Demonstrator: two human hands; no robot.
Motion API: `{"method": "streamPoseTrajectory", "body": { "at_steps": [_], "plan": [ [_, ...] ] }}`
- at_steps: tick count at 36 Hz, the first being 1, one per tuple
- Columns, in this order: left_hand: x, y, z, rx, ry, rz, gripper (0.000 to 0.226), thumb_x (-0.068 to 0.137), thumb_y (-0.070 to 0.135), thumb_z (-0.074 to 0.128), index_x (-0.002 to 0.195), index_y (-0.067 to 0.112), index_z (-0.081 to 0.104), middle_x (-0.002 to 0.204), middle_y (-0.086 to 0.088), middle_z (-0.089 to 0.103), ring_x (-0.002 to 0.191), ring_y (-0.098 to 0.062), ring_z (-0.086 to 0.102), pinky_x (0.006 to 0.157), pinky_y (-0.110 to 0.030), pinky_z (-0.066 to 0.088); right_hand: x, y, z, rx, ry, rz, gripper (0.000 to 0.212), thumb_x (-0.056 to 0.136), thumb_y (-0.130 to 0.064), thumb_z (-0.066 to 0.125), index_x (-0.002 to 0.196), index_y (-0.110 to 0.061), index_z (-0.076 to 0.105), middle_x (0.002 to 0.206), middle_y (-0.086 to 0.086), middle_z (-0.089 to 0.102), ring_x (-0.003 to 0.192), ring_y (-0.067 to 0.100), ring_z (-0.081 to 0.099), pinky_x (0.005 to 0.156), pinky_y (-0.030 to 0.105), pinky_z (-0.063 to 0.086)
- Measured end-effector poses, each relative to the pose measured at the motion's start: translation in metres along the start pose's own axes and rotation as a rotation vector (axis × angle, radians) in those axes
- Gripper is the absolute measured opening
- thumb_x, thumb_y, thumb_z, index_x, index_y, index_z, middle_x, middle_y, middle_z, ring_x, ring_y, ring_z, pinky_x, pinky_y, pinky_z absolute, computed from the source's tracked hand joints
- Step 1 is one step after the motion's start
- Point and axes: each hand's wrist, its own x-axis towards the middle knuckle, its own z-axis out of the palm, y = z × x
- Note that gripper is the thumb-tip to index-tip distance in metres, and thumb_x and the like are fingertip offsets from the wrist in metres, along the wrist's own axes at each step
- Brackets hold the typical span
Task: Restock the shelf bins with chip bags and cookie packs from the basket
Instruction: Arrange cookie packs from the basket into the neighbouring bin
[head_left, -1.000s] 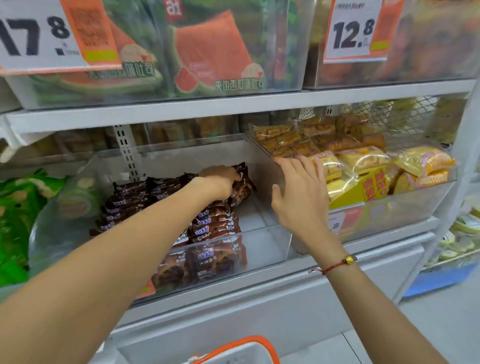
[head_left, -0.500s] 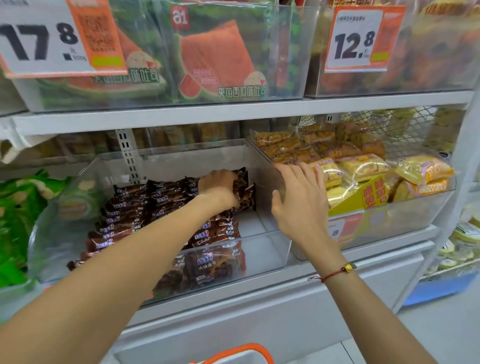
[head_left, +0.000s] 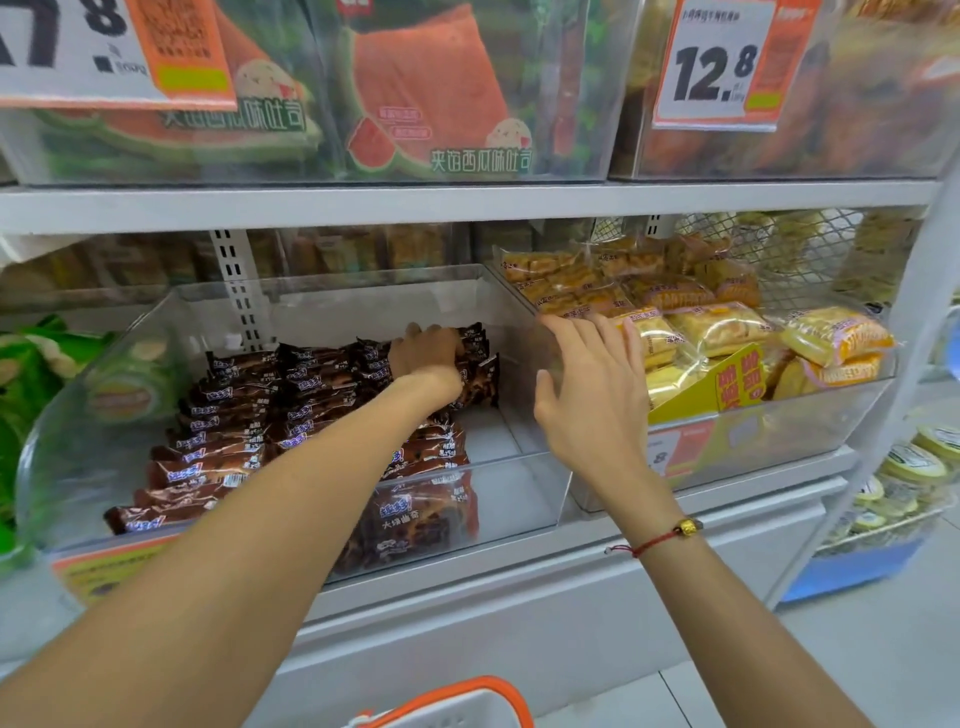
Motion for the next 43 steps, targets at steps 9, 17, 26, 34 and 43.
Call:
{"method": "streamPoseTrajectory", "body": {
  "at_steps": [9, 17, 26, 34, 43],
  "plan": [
    [-0.019, 0.002, -0.02, -0.088, -0.046, -0.002, 0.059, 0.083, 0.029, 0.072, 0.136, 0.021, 0.047, 0.136, -0.005, 0.049, 0.132, -0.027, 0.035, 0.104, -0.04, 0.034, 0.005, 0.003, -0.011, -0.085, -0.169, -0.069, 0.048, 0.085, -0.02, 0.061, 0.131, -0.012, 0.051, 0.123, 0.006, 0.059, 0.125, 0.029, 0.044, 0.115, 0.049, 0.018],
    [-0.101, -0.01, -0.061, -0.517, 0.096, 0.076, 0.044, 0.082, 0.03, 0.072, 0.124, 0.03, 0.059, 0.126, 0.011, 0.061, 0.112, -0.014, 0.057, 0.083, -0.026, 0.044, -0.005, -0.005, -0.042, 0.0, -0.198, -0.168, 0.05, 0.085, -0.025, 0.059, 0.133, -0.015, 0.051, 0.136, 0.007, 0.05, 0.132, 0.027, 0.039, 0.111, 0.047, 0.022],
    [-0.223, -0.029, -0.051, -1.103, 0.012, 0.069, 0.023, 0.082, 0.009, 0.072, 0.09, 0.029, 0.065, 0.085, 0.013, 0.066, 0.065, 0.007, 0.057, 0.07, -0.012, 0.047, -0.111, -0.035, -0.076, 0.499, -0.164, -0.07, 0.015, 0.085, -0.023, 0.063, 0.1, -0.025, 0.067, 0.079, -0.012, 0.061, 0.075, 0.007, 0.054, 0.071, 0.022, 0.044],
    [-0.318, -0.06, 0.044, -1.128, -0.224, -0.145, 0.022, 0.086, 0.007, 0.067, 0.089, 0.029, 0.065, 0.088, 0.015, 0.066, 0.084, -0.007, 0.063, 0.073, -0.007, 0.045, -0.227, -0.03, -0.058, 0.41, -0.675, 0.094, 0.02, 0.085, -0.023, 0.066, 0.099, -0.037, 0.065, 0.074, -0.022, 0.059, 0.074, 0.002, 0.056, 0.069, 0.026, 0.05],
    [-0.412, -0.085, 0.159, -0.669, -0.544, -0.301, 0.025, 0.094, 0.022, 0.057, 0.118, 0.028, 0.06, 0.115, 0.011, 0.062, 0.102, -0.006, 0.059, 0.083, -0.019, 0.046, -0.307, -0.044, -0.028, 0.242, -1.219, -0.073, 0.025, 0.094, -0.023, 0.051, 0.117, -0.025, 0.06, 0.106, -0.004, 0.066, 0.1, 0.015, 0.059, 0.069, 0.025, 0.042]
  ]
}}
